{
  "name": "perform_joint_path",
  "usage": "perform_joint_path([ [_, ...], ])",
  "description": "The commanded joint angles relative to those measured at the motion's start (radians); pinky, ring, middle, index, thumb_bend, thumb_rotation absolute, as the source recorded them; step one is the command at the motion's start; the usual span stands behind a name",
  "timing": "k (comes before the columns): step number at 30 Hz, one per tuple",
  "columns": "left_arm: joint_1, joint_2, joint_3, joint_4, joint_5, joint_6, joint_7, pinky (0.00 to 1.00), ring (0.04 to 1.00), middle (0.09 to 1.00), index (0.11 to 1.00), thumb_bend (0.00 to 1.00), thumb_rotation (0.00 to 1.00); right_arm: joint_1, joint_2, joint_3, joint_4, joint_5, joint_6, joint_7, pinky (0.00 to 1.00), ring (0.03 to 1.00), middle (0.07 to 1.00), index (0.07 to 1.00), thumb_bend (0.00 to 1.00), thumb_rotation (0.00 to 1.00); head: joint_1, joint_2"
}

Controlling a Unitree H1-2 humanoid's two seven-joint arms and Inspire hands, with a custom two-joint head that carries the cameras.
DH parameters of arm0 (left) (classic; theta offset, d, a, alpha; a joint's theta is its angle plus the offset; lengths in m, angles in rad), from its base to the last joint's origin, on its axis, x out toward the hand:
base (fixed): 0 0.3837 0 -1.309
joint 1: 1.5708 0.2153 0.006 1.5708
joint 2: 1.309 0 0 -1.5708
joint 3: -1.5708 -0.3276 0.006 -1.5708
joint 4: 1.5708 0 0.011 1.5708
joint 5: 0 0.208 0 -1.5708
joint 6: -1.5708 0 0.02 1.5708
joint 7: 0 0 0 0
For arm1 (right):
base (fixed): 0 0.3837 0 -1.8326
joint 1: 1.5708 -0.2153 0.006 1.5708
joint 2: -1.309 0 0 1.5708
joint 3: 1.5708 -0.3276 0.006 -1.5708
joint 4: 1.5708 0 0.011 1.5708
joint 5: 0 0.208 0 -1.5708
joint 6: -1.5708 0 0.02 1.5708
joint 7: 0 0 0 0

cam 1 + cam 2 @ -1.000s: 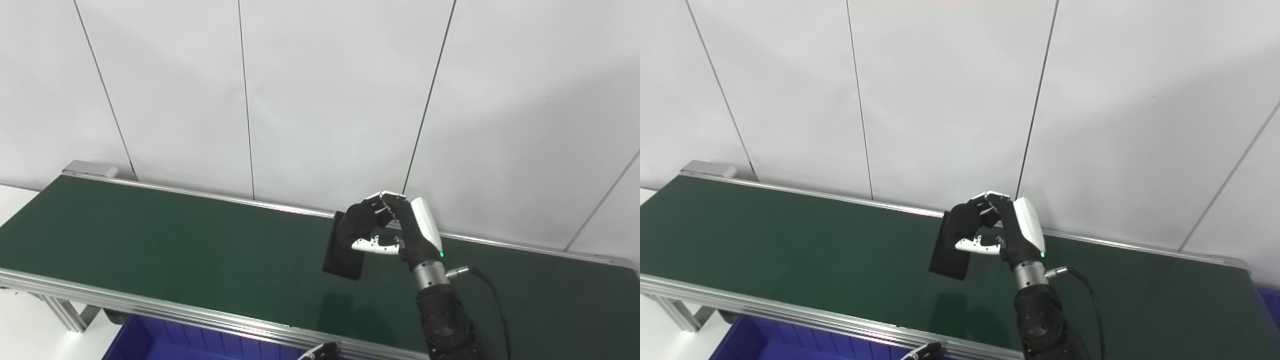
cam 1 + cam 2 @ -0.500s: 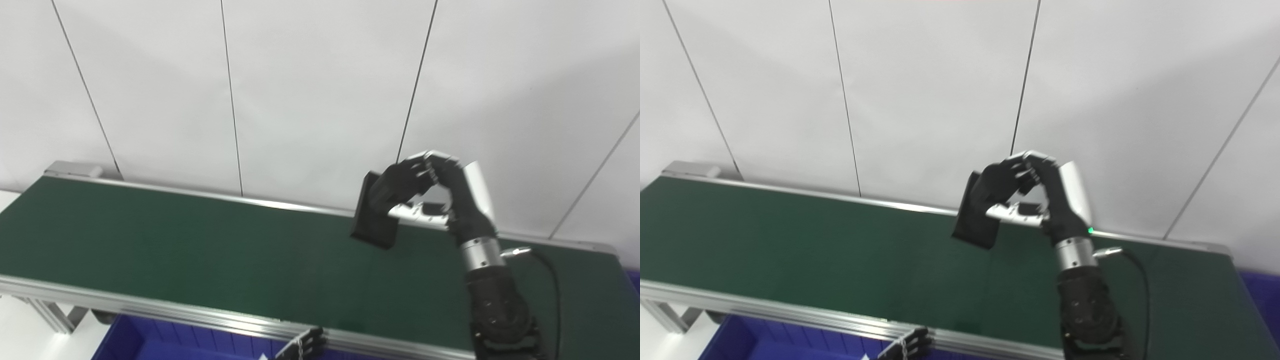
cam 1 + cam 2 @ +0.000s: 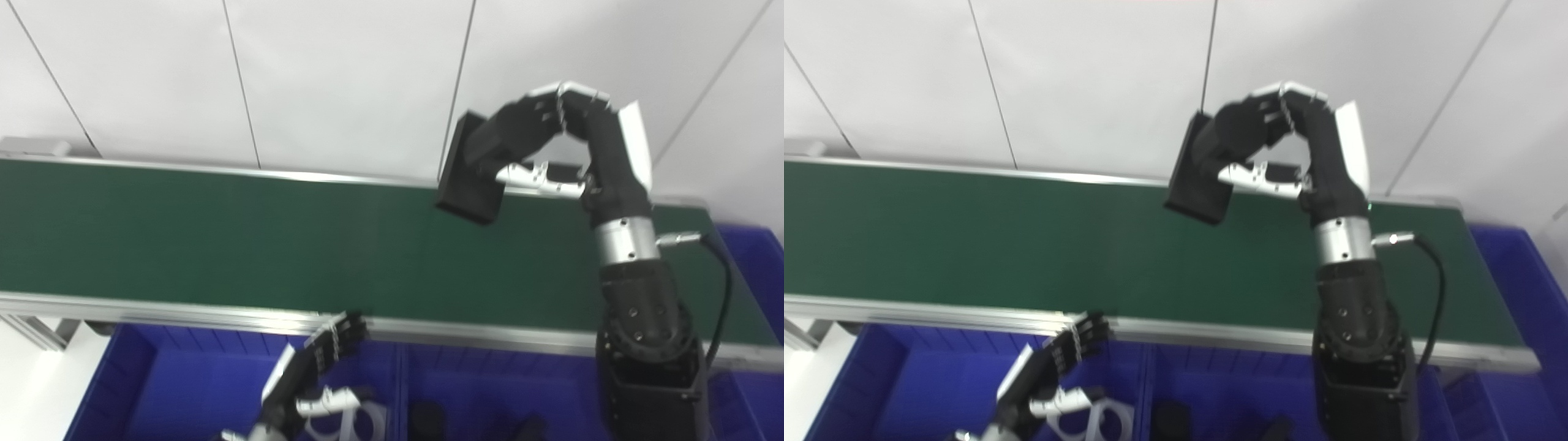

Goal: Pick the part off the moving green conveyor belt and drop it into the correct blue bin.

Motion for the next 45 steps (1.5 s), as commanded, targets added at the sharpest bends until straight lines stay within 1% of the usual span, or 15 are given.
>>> perform_joint_path([
  [1,-0.009,0.004,-0.002,-0.041,-0.001,0.003,-0.006,0.78,0.830,0.857,0.877,0.95,0.39,0.002,-0.012,-0.019,-0.053,0.000,0.021,0.002,0.39,0.434,0.480,0.500,0.52,0.00,-0.002,0.016],
  [4,-0.005,0.006,0.000,-0.065,0.003,0.025,-0.002,0.78,0.823,0.857,0.875,0.96,0.39,0.029,-0.020,-0.032,-0.093,0.012,0.042,0.017,0.39,0.430,0.482,0.503,0.52,0.00,-0.004,0.037],
  [5,-0.004,0.007,0.000,-0.071,0.005,0.029,-0.002,0.77,0.816,0.851,0.872,0.95,0.39,0.040,-0.023,-0.036,-0.107,0.014,0.047,0.021,0.38,0.427,0.478,0.506,0.52,0.00,-0.004,0.037],
  [8,-0.002,0.010,0.002,-0.089,-0.002,0.042,-0.005,0.76,0.812,0.848,0.871,0.94,0.38,0.075,-0.029,-0.038,-0.160,-0.005,0.071,0.032,0.37,0.425,0.476,0.509,0.52,0.00,-0.013,0.057],
  [13,0.000,0.013,0.005,-0.107,-0.006,0.051,-0.007,0.76,0.812,0.846,0.872,0.92,0.37,0.132,-0.027,-0.037,-0.232,-0.020,0.104,0.049,0.37,0.434,0.485,0.500,0.52,0.00,-0.020,0.065],
  [19,0.011,0.023,0.005,-0.133,-0.009,0.053,-0.014,0.75,0.806,0.845,0.871,0.91,0.37,0.211,-0.014,-0.037,-0.302,-0.024,0.115,0.056,0.36,0.422,0.490,0.512,0.52,0.00,-0.048,0.086],
  [21,0.015,0.028,0.005,-0.143,-0.010,0.051,-0.016,0.75,0.802,0.844,0.871,0.90,0.37,0.238,-0.007,-0.033,-0.325,-0.043,0.127,0.061,0.36,0.421,0.491,0.513,0.51,0.00,-0.074,0.098],
  [22,0.016,0.029,0.005,-0.148,-0.013,0.053,-0.018,0.74,0.801,0.842,0.871,0.90,0.37,0.255,-0.004,-0.030,-0.333,-0.052,0.128,0.062,0.35,0.421,0.490,0.513,0.52,0.00,-0.074,0.098],
  [23,0.018,0.032,0.006,-0.156,-0.017,0.058,-0.020,0.74,0.801,0.842,0.872,0.90,0.37,0.268,-0.001,-0.027,-0.342,-0.062,0.132,0.065,0.35,0.418,0.489,0.516,0.51,0.00,-0.093,0.109],
  [24,0.019,0.034,0.007,-0.161,-0.019,0.062,-0.020,0.74,0.799,0.841,0.872,0.90,0.37,0.284,0.002,-0.024,-0.348,-0.069,0.132,0.068,0.35,0.416,0.489,0.518,0.51,0.00,-0.093,0.109],
  [27,0.024,0.041,0.012,-0.180,-0.028,0.074,-0.029,0.74,0.799,0.838,0.872,0.90,0.37,0.332,0.011,-0.014,-0.364,-0.079,0.137,0.076,0.34,0.416,0.491,0.519,0.51,0.00,-0.133,0.124],
  [32,0.029,0.050,0.018,-0.198,-0.035,0.088,-0.036,0.73,0.798,0.841,0.877,0.92,0.39,0.423,0.035,-0.002,-0.349,-0.079,0.113,0.068,0.33,0.410,0.493,0.515,0.52,0.00,-0.155,0.132],
  [35,0.033,0.054,0.020,-0.214,-0.041,0.102,-0.039,0.73,0.800,0.840,0.876,0.92,0.39,0.476,0.045,0.016,-0.327,-0.094,0.092,0.059,0.33,0.408,0.491,0.517,0.51,0.00,-0.170,0.147],
  [38,0.034,0.056,0.022,-0.222,-0.044,0.107,-0.041,0.74,0.802,0.836,0.878,0.94,0.40,0.504,0.056,0.031,-0.310,-0.113,0.084,0.048,0.33,0.406,0.489,0.521,0.51,0.00,-0.173,0.150],
  [45,0.035,0.061,0.025,-0.240,-0.041,0.120,-0.037,0.73,0.793,0.828,0.878,0.94,0.42,0.574,0.075,0.048,-0.233,-0.095,0.036,0.010,0.37,0.422,0.494,0.509,0.52,0.00,-0.200,0.170],
])
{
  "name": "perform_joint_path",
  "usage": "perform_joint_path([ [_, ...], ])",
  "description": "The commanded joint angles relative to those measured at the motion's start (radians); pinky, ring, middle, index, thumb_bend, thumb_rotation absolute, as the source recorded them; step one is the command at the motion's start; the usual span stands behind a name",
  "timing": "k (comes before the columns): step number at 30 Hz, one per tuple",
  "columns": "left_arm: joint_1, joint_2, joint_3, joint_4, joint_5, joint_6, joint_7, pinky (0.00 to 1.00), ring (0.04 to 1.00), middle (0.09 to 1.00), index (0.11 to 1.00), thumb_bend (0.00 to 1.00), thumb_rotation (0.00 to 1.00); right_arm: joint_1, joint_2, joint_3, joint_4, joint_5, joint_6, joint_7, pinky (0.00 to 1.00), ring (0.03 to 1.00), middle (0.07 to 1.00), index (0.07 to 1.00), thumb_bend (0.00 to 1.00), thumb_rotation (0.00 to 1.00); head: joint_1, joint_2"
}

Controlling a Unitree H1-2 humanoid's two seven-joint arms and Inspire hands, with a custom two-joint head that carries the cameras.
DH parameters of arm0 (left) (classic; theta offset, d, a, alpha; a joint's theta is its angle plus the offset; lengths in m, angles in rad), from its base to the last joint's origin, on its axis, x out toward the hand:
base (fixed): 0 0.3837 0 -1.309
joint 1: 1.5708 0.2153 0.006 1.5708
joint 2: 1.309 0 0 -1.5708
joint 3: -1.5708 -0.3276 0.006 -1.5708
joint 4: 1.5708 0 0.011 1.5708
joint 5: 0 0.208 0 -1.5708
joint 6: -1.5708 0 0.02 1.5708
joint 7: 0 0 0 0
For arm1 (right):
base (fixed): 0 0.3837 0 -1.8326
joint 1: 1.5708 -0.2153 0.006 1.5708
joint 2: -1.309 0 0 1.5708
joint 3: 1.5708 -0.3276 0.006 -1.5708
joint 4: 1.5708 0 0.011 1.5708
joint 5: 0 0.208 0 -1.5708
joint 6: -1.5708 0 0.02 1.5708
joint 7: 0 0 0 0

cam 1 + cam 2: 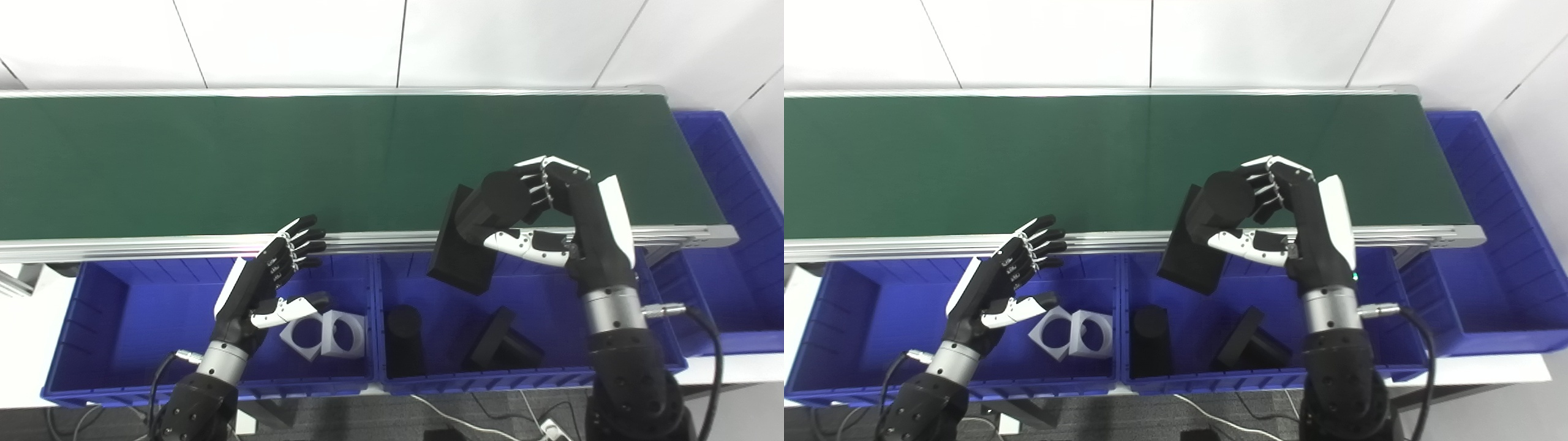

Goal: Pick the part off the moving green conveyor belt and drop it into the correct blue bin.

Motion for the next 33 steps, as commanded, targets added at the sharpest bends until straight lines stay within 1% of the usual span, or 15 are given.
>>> perform_joint_path([
  [1,-0.004,0.003,0.003,-0.046,-0.013,-0.005,-0.003,0.73,0.792,0.827,0.876,0.94,0.42,0.012,0.009,0.009,0.002,0.003,-0.065,-0.029,0.37,0.425,0.495,0.507,0.52,0.00,-0.007,0.004],
  [6,-0.005,0.009,0.006,-0.056,-0.014,0.004,-0.003,0.72,0.792,0.825,0.876,0.95,0.42,0.044,0.019,0.031,0.054,-0.003,-0.078,-0.046,0.40,0.440,0.497,0.494,0.52,0.00,-0.031,0.009],
  [12,-0.004,0.015,0.012,-0.058,-0.020,0.000,-0.005,0.72,0.791,0.825,0.879,0.95,0.42,0.064,0.009,0.037,0.122,0.031,-0.094,-0.052,0.43,0.456,0.511,0.472,0.52,0.00,-0.041,0.017],
  [15,-0.002,0.017,0.012,-0.065,-0.022,0.004,-0.005,0.72,0.790,0.825,0.882,0.95,0.43,0.062,0.001,0.037,0.145,0.035,-0.106,-0.057,0.43,0.454,0.512,0.473,0.52,0.00,-0.041,0.020],
  [19,0.002,0.021,0.014,-0.077,-0.030,0.011,-0.007,0.72,0.793,0.827,0.881,0.94,0.42,0.060,-0.008,0.042,0.170,0.028,-0.122,-0.064,0.40,0.437,0.508,0.490,0.52,0.00,-0.042,0.027],
  [27,0.001,0.028,0.017,-0.082,-0.038,0.016,-0.013,0.72,0.792,0.825,0.880,0.93,0.42,0.036,-0.039,0.072,0.226,-0.002,-0.116,-0.051,0.39,0.426,0.500,0.495,0.52,0.00,-0.050,0.034],
  [31,0.000,0.033,0.016,-0.084,-0.049,0.020,-0.016,0.72,0.789,0.819,0.876,0.92,0.40,0.021,-0.044,0.077,0.258,-0.001,-0.105,-0.051,0.41,0.430,0.501,0.490,0.52,0.00,-0.053,0.034],
  [33,-0.002,0.036,0.016,-0.084,-0.051,0.022,-0.017,0.72,0.787,0.818,0.877,0.93,0.40,0.013,-0.045,0.076,0.282,0.003,-0.111,-0.056,0.41,0.429,0.498,0.492,0.52,0.00,-0.053,0.034],
])
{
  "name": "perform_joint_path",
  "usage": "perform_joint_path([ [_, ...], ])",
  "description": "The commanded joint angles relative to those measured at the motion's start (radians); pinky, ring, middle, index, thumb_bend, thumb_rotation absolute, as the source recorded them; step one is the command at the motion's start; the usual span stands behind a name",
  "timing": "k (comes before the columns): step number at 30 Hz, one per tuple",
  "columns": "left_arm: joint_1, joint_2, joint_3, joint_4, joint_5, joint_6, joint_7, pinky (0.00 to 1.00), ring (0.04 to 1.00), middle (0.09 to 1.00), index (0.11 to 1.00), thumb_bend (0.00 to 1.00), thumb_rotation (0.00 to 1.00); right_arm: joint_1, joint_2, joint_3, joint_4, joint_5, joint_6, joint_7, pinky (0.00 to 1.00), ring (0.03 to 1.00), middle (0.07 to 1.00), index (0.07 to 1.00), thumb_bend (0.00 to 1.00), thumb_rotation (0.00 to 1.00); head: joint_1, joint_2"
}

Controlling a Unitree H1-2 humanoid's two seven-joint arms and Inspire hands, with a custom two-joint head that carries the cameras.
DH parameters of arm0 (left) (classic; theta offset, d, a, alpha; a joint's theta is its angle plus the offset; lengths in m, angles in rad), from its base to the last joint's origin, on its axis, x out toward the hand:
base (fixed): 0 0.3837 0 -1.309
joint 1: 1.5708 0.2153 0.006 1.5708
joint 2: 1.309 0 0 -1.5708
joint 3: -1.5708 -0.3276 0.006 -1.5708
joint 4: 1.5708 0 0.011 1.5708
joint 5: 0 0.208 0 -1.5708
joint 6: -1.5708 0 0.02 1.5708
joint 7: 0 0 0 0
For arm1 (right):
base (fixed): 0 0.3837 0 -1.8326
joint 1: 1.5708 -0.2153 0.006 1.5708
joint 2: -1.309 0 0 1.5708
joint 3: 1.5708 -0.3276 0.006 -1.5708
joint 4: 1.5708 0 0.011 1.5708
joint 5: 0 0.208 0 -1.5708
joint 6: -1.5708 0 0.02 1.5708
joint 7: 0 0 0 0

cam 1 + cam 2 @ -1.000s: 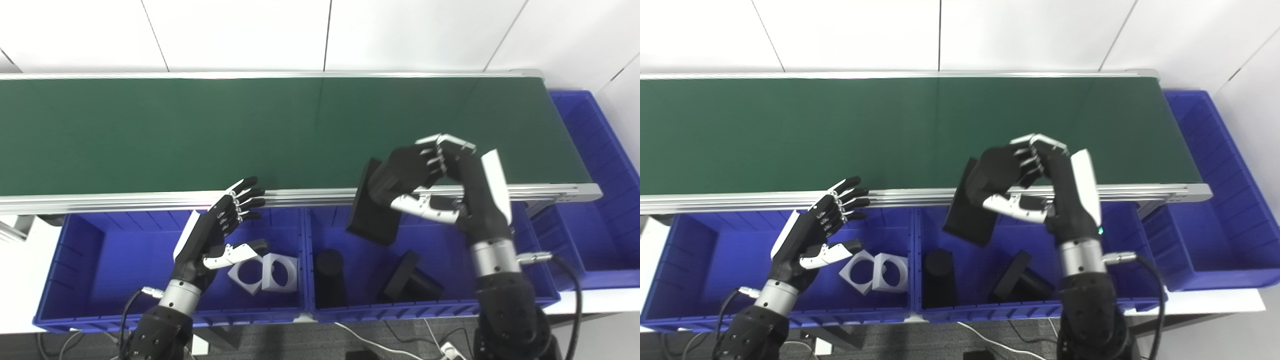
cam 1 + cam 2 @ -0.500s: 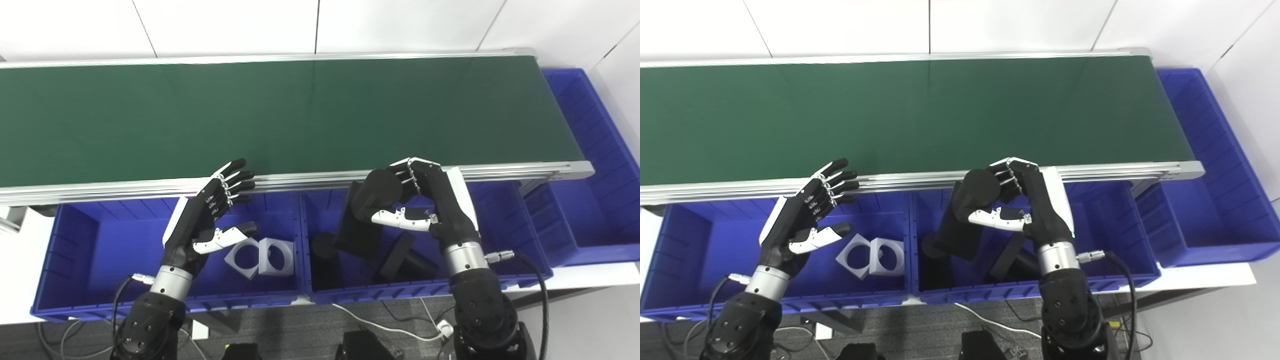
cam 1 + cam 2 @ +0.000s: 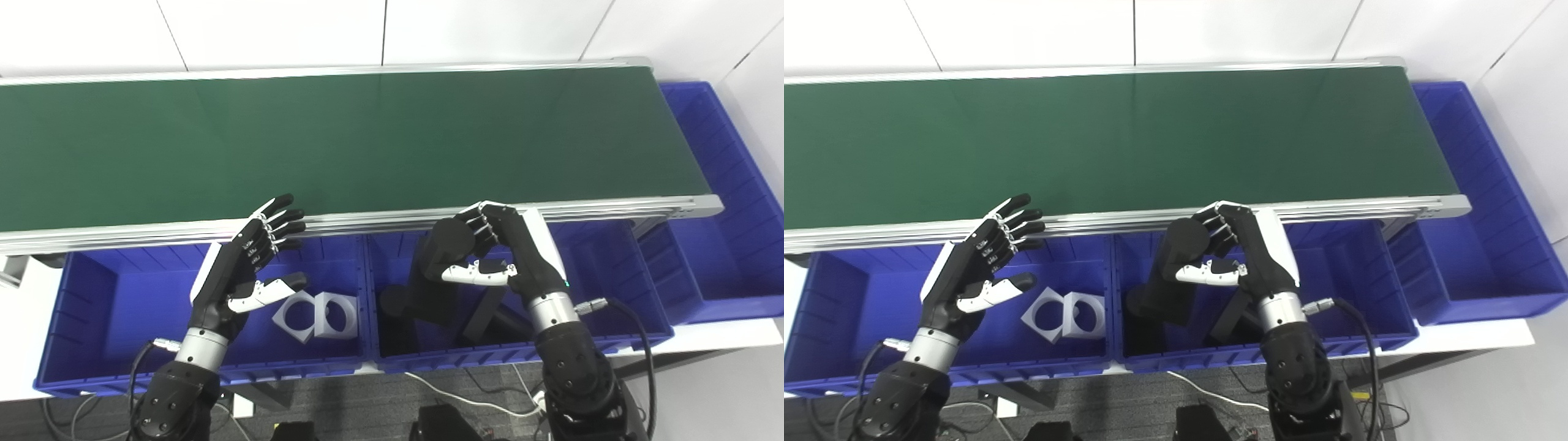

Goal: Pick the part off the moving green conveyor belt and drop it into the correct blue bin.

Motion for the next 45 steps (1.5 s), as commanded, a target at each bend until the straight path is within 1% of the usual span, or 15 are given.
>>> perform_joint_path([
  [1,-0.010,0.010,0.003,-0.035,-0.018,-0.006,-0.014,0.72,0.788,0.819,0.878,0.93,0.40,-0.021,-0.004,-0.001,0.004,-0.002,-0.049,-0.022,0.40,0.428,0.497,0.494,0.52,0.00,0.001,0.002],
  [8,-0.011,0.022,0.004,-0.038,-0.024,0.002,-0.016,0.72,0.787,0.820,0.879,0.93,0.39,-0.048,-0.017,0.007,0.097,-0.018,-0.092,-0.060,0.40,0.424,0.493,0.499,0.52,0.00,-0.003,0.005],
  [11,-0.010,0.026,0.004,-0.043,-0.022,0.006,-0.016,0.71,0.784,0.819,0.879,0.92,0.39,-0.055,-0.024,0.018,0.119,-0.040,-0.094,-0.072,0.41,0.426,0.498,0.495,0.52,0.00,-0.002,0.006],
  [15,-0.008,0.027,0.006,-0.049,-0.021,0.011,-0.016,0.72,0.786,0.820,0.879,0.92,0.39,-0.062,-0.031,0.027,0.146,-0.060,-0.113,-0.097,0.42,0.427,0.498,0.494,0.52,0.00,-0.006,0.008],
  [21,-0.006,0.027,0.010,-0.052,-0.028,0.017,-0.020,0.72,0.787,0.820,0.877,0.93,0.39,-0.059,-0.044,0.040,0.171,-0.112,-0.152,-0.150,0.42,0.420,0.489,0.502,0.52,0.00,-0.012,0.011],
  [24,-0.007,0.026,0.011,-0.051,-0.028,0.021,-0.021,0.72,0.789,0.820,0.877,0.92,0.38,-0.056,-0.054,0.048,0.186,-0.144,-0.179,-0.183,0.37,0.424,0.488,0.512,0.50,0.00,-0.013,0.010],
  [29,-0.007,0.024,0.011,-0.056,-0.022,0.028,-0.018,0.72,0.789,0.820,0.877,0.92,0.38,-0.049,-0.072,0.070,0.197,-0.219,-0.201,-0.224,0.36,0.417,0.482,0.518,0.50,0.00,-0.011,0.011],
  [34,-0.010,0.023,0.011,-0.051,-0.027,0.025,-0.022,0.72,0.789,0.821,0.880,0.92,0.39,-0.048,-0.088,0.087,0.200,-0.261,-0.203,-0.229,0.35,0.414,0.479,0.523,0.50,0.00,-0.011,0.008],
  [37,-0.011,0.022,0.011,-0.050,-0.025,0.026,-0.020,0.72,0.788,0.820,0.878,0.93,0.39,-0.045,-0.089,0.089,0.200,-0.263,-0.205,-0.226,0.34,0.416,0.482,0.536,0.50,0.00,-0.008,0.007],
  [40,-0.012,0.023,0.010,-0.048,-0.027,0.020,-0.024,0.72,0.792,0.825,0.882,0.92,0.39,-0.044,-0.090,0.086,0.192,-0.250,-0.205,-0.209,0.34,0.415,0.483,0.545,0.50,0.00,-0.006,0.008],
  [41,-0.012,0.024,0.010,-0.047,-0.028,0.020,-0.025,0.72,0.792,0.826,0.882,0.92,0.39,-0.044,-0.094,0.089,0.181,-0.249,-0.190,-0.184,0.34,0.414,0.485,0.547,0.50,0.00,-0.006,0.008],
  [42,-0.012,0.024,0.011,-0.049,-0.028,0.023,-0.024,0.73,0.793,0.827,0.885,0.92,0.39,-0.045,-0.100,0.092,0.170,-0.250,-0.173,-0.154,0.37,0.410,0.491,0.541,0.51,0.00,-0.006,0.008],
  [43,-0.012,0.023,0.011,-0.051,-0.027,0.025,-0.023,0.73,0.792,0.826,0.884,0.93,0.39,-0.045,-0.104,0.095,0.161,-0.251,-0.157,-0.128,0.41,0.470,0.475,0.526,0.52,0.00,-0.006,0.008],
  [44,-0.012,0.023,0.010,-0.051,-0.023,0.024,-0.022,0.72,0.789,0.824,0.884,0.93,0.40,-0.045,-0.106,0.095,0.150,-0.255,-0.137,-0.098,0.46,0.536,0.550,0.586,0.70,0.07,-0.006,0.008],
  [45,-0.012,0.023,0.010,-0.052,-0.021,0.023,-0.021,0.72,0.789,0.823,0.884,0.92,0.40,-0.045,-0.106,0.094,0.144,-0.258,-0.125,-0.079,0.47,0.546,0.566,0.599,0.73,0.08,-0.006,0.008],
])
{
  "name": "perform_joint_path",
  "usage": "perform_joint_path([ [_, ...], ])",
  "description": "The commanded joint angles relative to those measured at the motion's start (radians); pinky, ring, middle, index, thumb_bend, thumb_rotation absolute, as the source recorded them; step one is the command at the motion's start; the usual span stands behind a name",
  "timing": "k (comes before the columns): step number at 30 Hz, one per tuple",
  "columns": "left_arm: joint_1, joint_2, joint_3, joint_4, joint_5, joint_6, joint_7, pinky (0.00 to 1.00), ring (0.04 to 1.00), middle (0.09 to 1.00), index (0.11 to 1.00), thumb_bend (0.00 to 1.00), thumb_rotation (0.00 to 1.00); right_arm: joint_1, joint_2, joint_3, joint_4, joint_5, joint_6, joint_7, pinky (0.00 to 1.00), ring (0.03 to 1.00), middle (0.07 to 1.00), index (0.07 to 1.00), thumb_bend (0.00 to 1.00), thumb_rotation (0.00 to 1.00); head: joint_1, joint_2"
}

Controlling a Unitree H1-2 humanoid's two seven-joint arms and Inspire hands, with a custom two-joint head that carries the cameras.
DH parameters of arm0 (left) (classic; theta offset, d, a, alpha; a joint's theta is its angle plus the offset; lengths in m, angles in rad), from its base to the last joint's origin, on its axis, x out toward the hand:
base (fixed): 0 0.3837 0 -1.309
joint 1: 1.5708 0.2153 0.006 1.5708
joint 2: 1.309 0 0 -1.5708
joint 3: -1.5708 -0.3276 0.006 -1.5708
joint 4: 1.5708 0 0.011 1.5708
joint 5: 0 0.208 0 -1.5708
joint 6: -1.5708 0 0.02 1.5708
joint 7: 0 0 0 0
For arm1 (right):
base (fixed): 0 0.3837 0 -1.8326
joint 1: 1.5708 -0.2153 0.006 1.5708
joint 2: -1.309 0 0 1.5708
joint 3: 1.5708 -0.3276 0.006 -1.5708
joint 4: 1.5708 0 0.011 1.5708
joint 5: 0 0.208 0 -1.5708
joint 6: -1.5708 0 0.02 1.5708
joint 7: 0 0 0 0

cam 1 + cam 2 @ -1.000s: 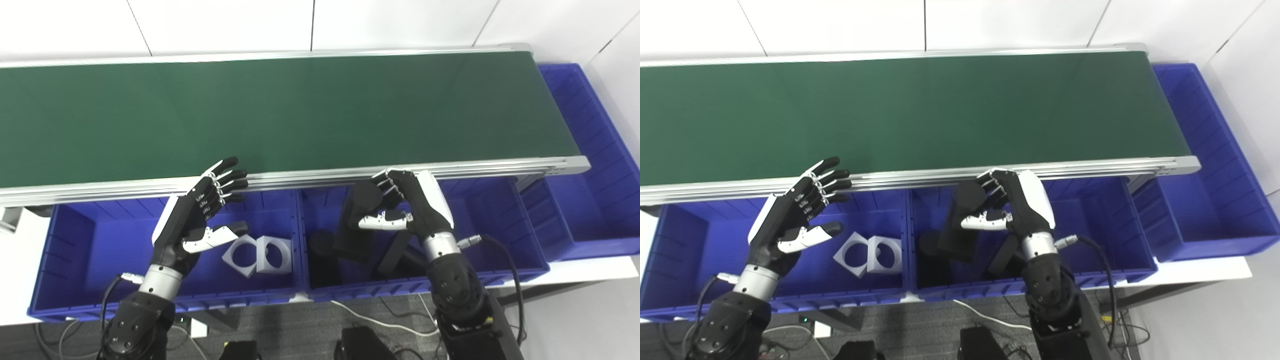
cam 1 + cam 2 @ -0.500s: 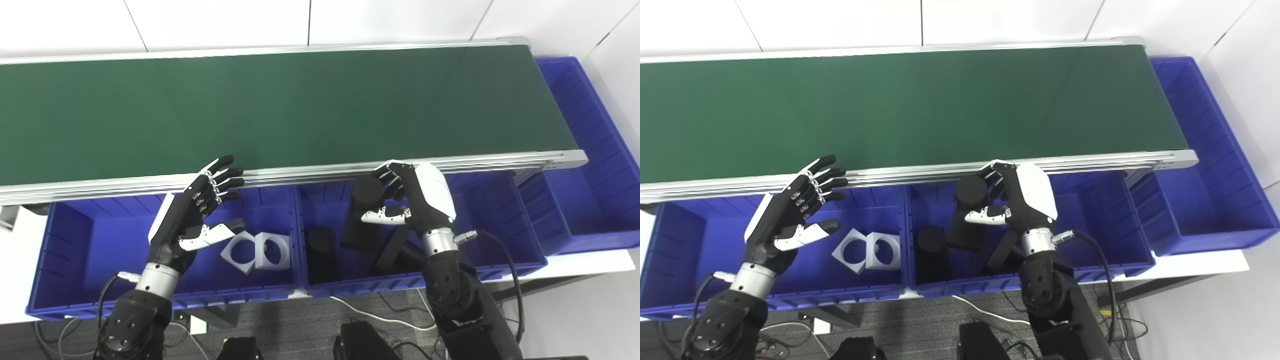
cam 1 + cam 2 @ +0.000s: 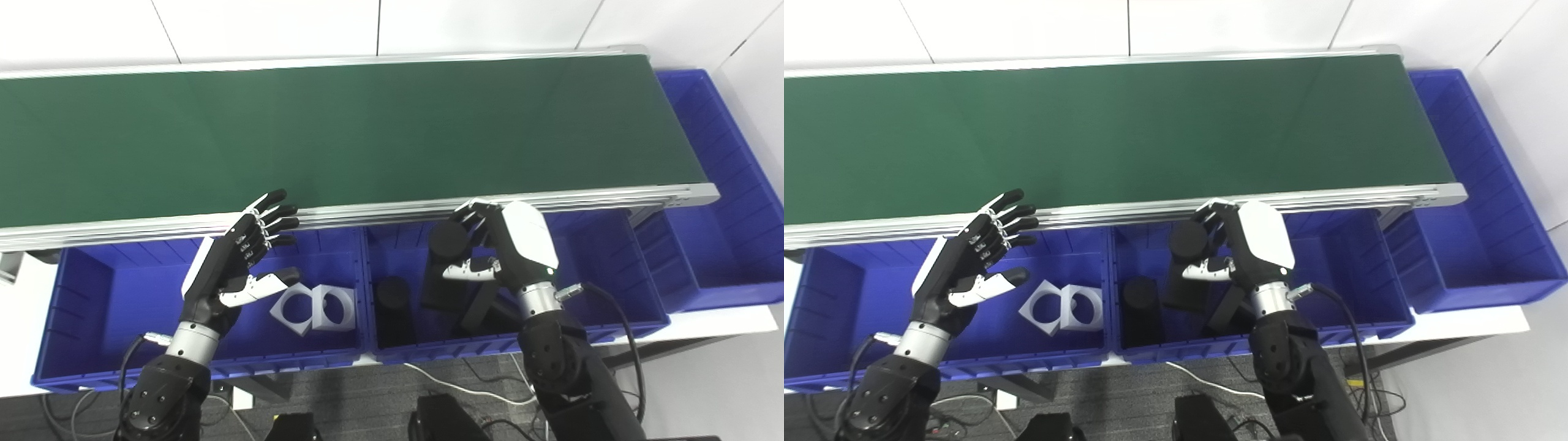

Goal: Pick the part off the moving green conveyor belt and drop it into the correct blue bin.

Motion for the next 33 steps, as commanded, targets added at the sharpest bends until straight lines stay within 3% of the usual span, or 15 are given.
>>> perform_joint_path([
  [1,-0.012,0.003,0.004,-0.036,0.001,-0.016,-0.001,0.72,0.788,0.823,0.884,0.92,0.40,-0.005,-0.002,-0.004,-0.057,-0.008,0.040,0.040,0.49,0.565,0.599,0.625,0.80,0.11,0.001,-0.001],
  [3,-0.011,0.002,0.004,-0.037,0.001,-0.018,0.000,0.72,0.788,0.820,0.883,0.93,0.40,-0.005,-0.008,0.000,-0.075,-0.022,0.062,0.084,0.57,0.641,0.678,0.690,0.88,0.20,0.002,0.000],
  [7,-0.011,0.002,0.003,-0.034,0.003,-0.023,0.000,0.72,0.789,0.822,0.883,0.92,0.40,-0.008,-0.016,0.006,-0.100,-0.035,0.094,0.148,0.66,0.720,0.752,0.774,0.93,0.33,0.004,0.000],
  [18,-0.010,-0.004,0.002,-0.037,0.001,-0.018,0.002,0.72,0.789,0.820,0.877,0.93,0.40,-0.013,-0.017,0.003,-0.110,-0.038,0.099,0.188,0.70,0.755,0.784,0.812,1.00,0.40,0.015,-0.008],
  [25,-0.010,-0.008,-0.005,-0.027,0.011,-0.035,0.001,0.71,0.789,0.822,0.881,0.92,0.40,0.000,-0.001,0.001,-0.150,-0.018,0.099,0.192,0.66,0.733,0.773,0.809,0.98,0.45,0.041,-0.024],
  [30,-0.005,-0.015,-0.006,-0.017,0.011,-0.041,0.002,0.72,0.791,0.821,0.875,0.94,0.41,0.026,0.063,-0.023,-0.198,0.115,0.053,0.151,0.60,0.700,0.738,0.778,0.88,0.57,0.067,-0.049],
  [33,-0.005,-0.017,-0.008,-0.009,0.014,-0.049,0.001,0.72,0.793,0.822,0.877,0.94,0.41,0.036,0.093,-0.033,-0.212,0.185,0.031,0.140,0.60,0.702,0.736,0.760,0.83,0.53,0.078,-0.056],
])
